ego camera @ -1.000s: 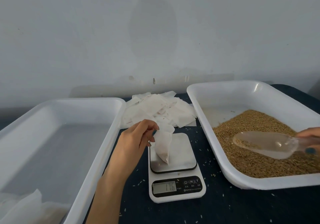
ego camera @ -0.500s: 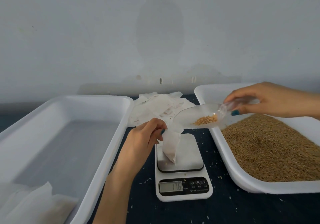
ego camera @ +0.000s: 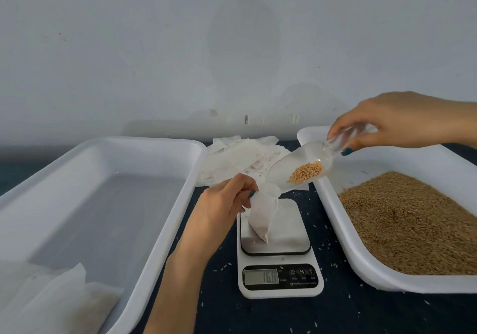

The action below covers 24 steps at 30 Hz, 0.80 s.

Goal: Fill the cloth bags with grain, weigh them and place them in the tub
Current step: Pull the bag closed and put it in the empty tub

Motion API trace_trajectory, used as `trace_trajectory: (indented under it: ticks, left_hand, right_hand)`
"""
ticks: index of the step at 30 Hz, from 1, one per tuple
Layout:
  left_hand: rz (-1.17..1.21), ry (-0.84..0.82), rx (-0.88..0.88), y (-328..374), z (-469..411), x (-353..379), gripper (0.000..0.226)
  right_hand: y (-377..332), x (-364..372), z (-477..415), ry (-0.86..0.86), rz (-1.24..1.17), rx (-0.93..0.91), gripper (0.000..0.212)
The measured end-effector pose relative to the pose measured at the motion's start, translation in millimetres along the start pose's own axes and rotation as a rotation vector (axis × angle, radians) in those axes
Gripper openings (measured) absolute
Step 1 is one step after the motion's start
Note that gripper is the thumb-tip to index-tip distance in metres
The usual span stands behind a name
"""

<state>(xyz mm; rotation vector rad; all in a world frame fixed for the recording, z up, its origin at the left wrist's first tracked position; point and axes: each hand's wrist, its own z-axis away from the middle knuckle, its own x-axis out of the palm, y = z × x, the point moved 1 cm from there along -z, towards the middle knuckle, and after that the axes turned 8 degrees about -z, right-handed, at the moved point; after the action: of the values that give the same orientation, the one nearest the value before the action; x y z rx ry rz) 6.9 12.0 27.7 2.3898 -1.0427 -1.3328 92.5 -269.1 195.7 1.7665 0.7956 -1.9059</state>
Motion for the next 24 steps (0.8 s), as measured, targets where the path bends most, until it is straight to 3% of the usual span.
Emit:
trace_trajectory:
  ticks: [11, 24]
  left_hand:
    - [-0.025, 0.000, -0.005, 0.8, -0.6, -0.7, 0.023]
    - [-0.014, -0.003, -0.020, 2.4, -0.2, -1.7, 0.021]
  right_hand:
    - [-19.4, -16.3, -10.3, -0.007, 0.183, -0.057, 0.028]
    - [-18.7, -18.6, -8.1, 0.005, 0.180, -0.012, 0.026]
